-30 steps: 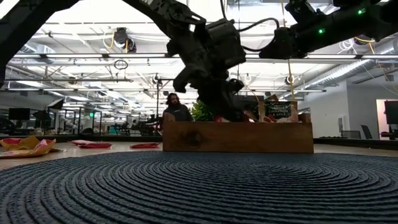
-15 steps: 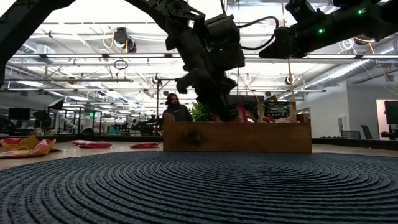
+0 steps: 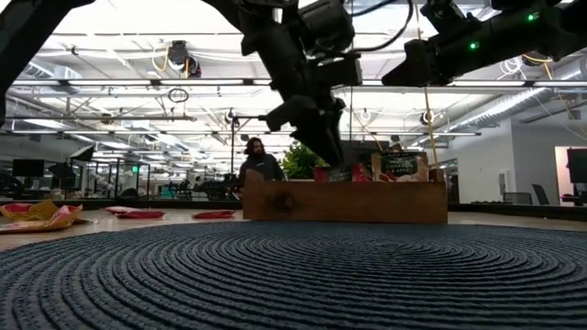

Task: Pick & Place Tea
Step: Put the red tea bag into the middle slot of the wooden organizer

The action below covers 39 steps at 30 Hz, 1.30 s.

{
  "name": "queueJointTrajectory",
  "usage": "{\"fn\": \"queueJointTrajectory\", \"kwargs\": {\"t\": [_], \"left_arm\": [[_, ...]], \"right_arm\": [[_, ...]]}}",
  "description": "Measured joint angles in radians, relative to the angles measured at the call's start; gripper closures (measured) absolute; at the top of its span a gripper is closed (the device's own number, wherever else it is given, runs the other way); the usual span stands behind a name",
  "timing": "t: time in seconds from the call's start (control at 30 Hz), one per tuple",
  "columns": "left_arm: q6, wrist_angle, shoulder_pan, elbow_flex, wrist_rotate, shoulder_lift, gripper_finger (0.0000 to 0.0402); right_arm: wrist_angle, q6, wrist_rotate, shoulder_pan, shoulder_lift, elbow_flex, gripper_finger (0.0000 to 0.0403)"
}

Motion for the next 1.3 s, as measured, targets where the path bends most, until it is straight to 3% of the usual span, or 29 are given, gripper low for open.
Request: {"fn": "queueJointTrajectory", "kwargs": {"t": [0.23, 0.3, 0.43, 0.77, 1.3], "left_arm": [[-0.010, -0.051, -0.033, 0.000, -0.123, -0.046, 0.0303], [0.015, -0.083, -0.037, 0.000, -0.073, -0.062, 0.0320], [0.034, -0.114, -0.037, 0.000, 0.024, -0.053, 0.0388], [0.038, -0.107, -0.035, -0.001, 0.039, 0.047, 0.0399], [0.035, -0.133, -0.051, 0.000, 0.075, 0.061, 0.0400]], "right_arm": [[-0.004, 0.004, 0.000, 0.000, 0.000, 0.000, 0.0269], [-0.009, 0.004, 0.000, 0.000, 0.000, 0.000, 0.0269], [-0.016, 0.014, 0.000, 0.000, 0.000, 0.001, 0.0269], [-0.020, 0.026, -0.001, 0.000, 0.000, 0.001, 0.0269], [-0.018, 0.026, -0.001, 0.000, 0.000, 0.001, 0.0269]]}}
